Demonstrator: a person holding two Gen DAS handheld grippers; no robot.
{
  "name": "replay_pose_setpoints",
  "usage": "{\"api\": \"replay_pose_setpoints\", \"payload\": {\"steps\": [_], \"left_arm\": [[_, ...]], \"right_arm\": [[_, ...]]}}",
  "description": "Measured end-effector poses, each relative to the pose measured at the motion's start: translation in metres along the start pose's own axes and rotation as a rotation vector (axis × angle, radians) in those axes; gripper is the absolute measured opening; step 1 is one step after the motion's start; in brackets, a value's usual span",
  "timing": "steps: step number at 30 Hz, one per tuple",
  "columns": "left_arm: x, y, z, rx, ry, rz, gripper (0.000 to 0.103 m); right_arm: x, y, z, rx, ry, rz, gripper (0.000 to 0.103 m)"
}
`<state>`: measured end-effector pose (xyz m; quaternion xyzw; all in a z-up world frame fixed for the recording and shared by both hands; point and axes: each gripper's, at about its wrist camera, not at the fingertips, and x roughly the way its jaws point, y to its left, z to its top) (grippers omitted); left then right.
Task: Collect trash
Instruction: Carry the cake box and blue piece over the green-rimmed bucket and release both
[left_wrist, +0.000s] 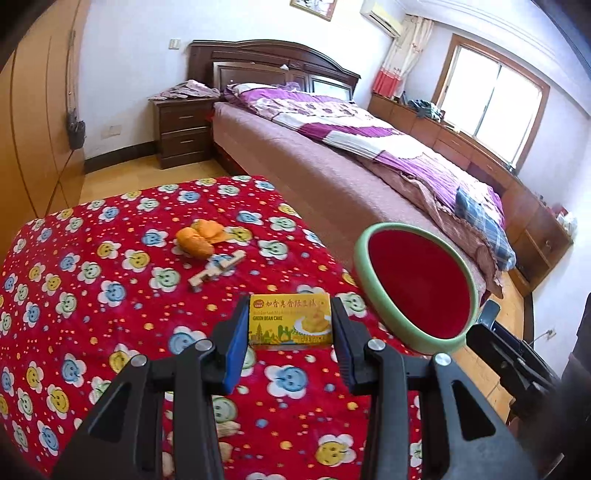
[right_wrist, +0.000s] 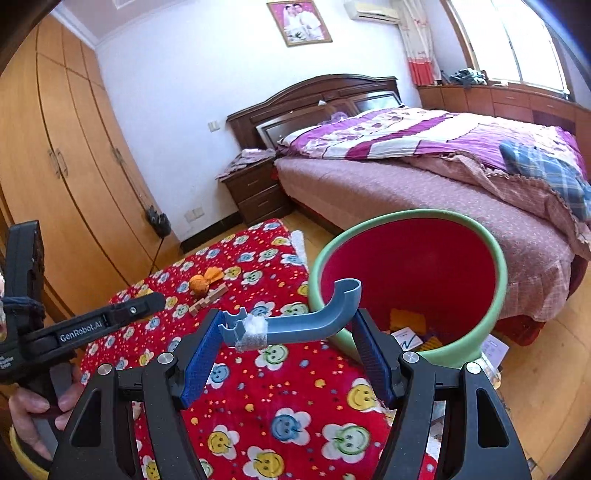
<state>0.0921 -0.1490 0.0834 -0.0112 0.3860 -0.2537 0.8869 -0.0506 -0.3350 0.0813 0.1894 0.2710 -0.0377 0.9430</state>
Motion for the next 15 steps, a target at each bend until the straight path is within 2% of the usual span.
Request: {"api": "replay_pose_setpoints", "payload": {"steps": [15], "left_arm": [[0.024, -0.059, -0.008, 0.090, 0.030, -0.084, 0.042]], "right_arm": [[-0.024, -0.053, 0.001, 0.091, -0.062, -0.072, 0.071]]}}
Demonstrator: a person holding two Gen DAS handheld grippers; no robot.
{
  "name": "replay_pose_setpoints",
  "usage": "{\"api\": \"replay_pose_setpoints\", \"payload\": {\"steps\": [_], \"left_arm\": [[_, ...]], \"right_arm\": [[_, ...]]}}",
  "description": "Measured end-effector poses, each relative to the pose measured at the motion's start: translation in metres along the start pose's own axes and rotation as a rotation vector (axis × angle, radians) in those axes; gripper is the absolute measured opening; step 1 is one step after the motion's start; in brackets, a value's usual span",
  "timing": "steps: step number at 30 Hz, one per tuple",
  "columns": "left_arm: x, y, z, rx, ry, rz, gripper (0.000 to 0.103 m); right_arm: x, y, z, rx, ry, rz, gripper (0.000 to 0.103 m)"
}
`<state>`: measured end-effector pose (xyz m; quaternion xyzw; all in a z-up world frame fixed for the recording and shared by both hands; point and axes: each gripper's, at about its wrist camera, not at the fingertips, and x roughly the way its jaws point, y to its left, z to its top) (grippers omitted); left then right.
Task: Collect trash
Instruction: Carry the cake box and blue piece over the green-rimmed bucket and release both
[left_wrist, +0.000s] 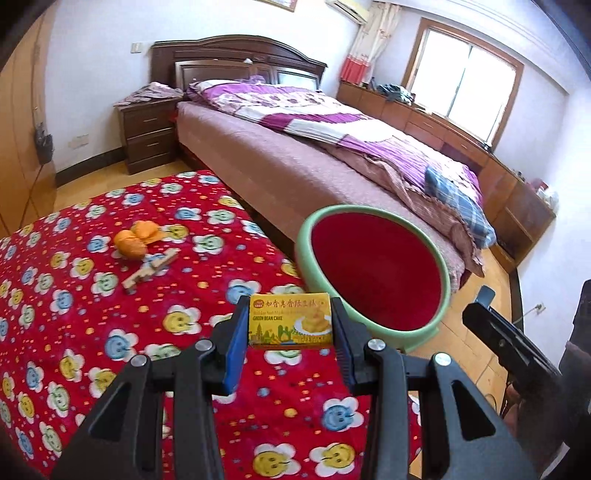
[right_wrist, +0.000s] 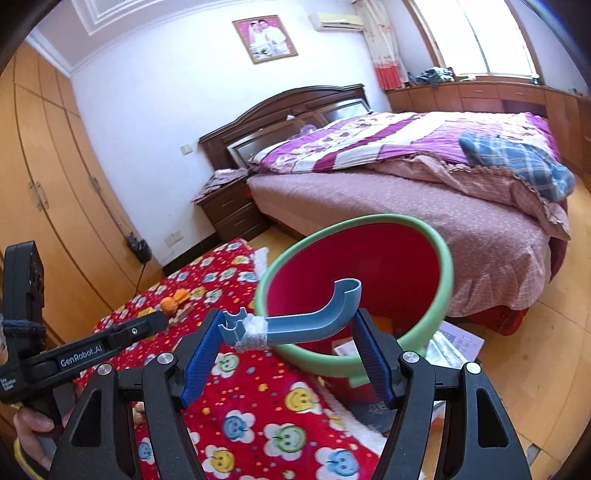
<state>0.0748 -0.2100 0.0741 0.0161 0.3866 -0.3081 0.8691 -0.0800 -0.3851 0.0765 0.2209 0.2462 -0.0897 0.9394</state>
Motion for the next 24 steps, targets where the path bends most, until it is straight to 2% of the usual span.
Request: {"api": "replay_pose_setpoints", "payload": {"steps": [13, 24], "left_arm": [[0.044, -0.046, 0.006, 0.094, 0.025, -0.064, 0.042], [0.093, -0.073, 0.015, 0.142, 0.050, -0.067, 0.042]], "right_arm": [[0.009, -0.045, 0.000, 0.089, 0.001, -0.031, 0.071], [0.021, -0.074, 0.003, 0.122, 0.011, -0.056, 0.071]]}}
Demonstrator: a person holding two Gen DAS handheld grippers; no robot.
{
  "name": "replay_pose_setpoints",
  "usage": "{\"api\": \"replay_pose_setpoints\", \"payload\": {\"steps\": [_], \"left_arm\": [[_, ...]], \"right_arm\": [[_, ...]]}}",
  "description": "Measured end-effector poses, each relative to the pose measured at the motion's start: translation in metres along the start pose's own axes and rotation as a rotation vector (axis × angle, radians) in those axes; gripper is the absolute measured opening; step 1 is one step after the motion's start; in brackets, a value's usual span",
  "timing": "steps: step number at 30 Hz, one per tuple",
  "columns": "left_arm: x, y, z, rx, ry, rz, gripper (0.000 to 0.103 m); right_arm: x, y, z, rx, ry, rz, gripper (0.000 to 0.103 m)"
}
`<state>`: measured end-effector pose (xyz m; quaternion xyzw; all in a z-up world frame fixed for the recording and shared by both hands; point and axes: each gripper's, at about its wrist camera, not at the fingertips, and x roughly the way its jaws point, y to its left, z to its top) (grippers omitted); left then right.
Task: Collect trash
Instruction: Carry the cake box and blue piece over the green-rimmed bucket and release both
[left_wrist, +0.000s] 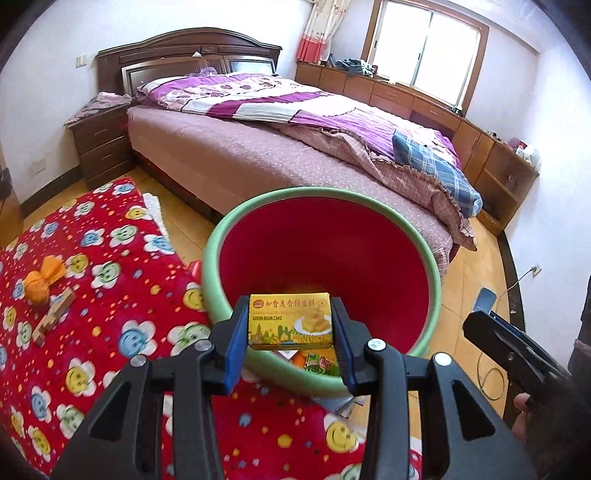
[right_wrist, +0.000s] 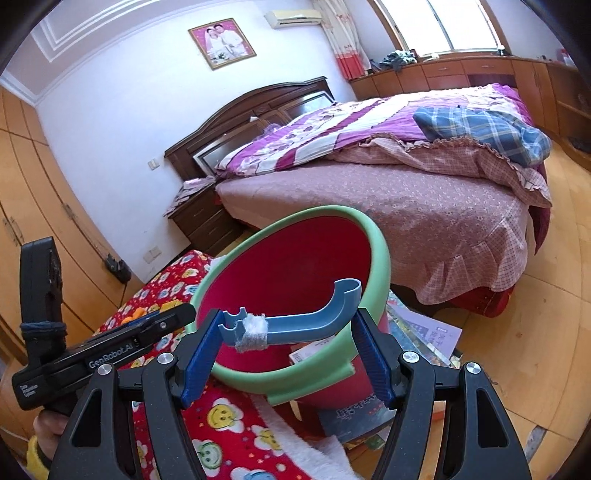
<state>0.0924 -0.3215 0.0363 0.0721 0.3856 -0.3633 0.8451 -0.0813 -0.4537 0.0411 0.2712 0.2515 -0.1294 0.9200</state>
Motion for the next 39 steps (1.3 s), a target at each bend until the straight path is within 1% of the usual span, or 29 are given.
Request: {"api": "replay_pose_setpoints", "payload": {"steps": [7, 10, 13, 17, 25, 30, 39], "left_arm": [[0.020, -0.005, 0.002, 0.028, 0.020, -0.003, 0.042], [0.025, -0.003, 0.003, 0.012, 0.035, -0.016, 0.043], [0.025, 0.003, 0.004, -0.016, 0.034, -0.025, 0.057], [0.022, 0.007, 0.005, -0.030, 0.019, -0.034, 0.061], [0.012, 0.020, 0.003, -0.072, 0.010, -0.021, 0.061], [0.007, 0.024, 0.003, -0.076, 0.001, 0.002, 0.061], [0.000, 0.032, 0.003, -0.098, 0.004, 0.009, 0.061]], "right_arm": [[0.013, -0.008, 0.009, 0.001, 0.010, -0.018, 0.071], [0.018, -0.010, 0.010, -0.001, 0.015, -0.021, 0.071], [0.021, -0.011, 0.011, -0.001, 0.019, -0.024, 0.071], [0.023, -0.011, 0.012, 0.000, 0.021, -0.026, 0.071], [0.029, -0.004, 0.015, -0.015, 0.028, -0.022, 0.071], [0.037, 0.001, 0.017, -0.026, 0.032, -0.017, 0.071], [0.055, 0.007, 0.012, -0.057, 0.075, -0.024, 0.073]]}}
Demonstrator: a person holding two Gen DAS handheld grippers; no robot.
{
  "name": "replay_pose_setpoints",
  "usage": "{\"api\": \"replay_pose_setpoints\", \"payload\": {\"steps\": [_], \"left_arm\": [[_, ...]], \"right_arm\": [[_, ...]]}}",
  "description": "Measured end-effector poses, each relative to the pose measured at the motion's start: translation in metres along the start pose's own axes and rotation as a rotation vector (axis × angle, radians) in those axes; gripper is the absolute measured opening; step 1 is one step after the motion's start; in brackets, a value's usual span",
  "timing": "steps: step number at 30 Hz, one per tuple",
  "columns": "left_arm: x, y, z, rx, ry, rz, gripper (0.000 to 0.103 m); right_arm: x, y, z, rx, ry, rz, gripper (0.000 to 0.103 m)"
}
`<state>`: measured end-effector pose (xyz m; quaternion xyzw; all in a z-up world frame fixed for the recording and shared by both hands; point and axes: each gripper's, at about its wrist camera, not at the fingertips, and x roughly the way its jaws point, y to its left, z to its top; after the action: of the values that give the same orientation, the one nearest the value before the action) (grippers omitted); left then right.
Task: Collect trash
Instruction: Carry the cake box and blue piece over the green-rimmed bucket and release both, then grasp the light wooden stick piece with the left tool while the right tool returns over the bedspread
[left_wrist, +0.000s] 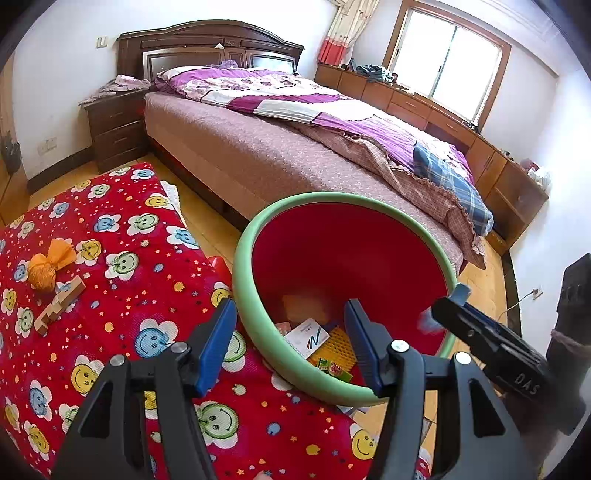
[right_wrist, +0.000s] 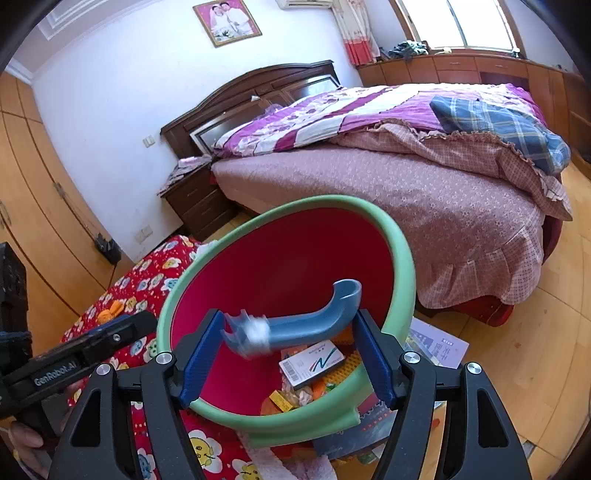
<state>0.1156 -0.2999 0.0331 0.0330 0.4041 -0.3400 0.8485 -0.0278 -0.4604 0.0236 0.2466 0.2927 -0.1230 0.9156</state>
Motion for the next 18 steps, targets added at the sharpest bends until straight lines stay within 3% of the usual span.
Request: {"api": "replay_pose_setpoints", "payload": {"steps": [3, 18], "left_arm": [[-0.002, 0.002, 0.000, -0.005, 0.000, 0.007, 0.061], [-0.030, 0.036, -0.002, -0.046, -0.027, 0.070, 0.061]], "right_arm": [[0.002, 0.003, -0.003, -0.009, 0.002, -0.008, 0.079], [-0.011, 0.017, -0.007, -0.007, -0.006, -0.002, 0.080]]}}
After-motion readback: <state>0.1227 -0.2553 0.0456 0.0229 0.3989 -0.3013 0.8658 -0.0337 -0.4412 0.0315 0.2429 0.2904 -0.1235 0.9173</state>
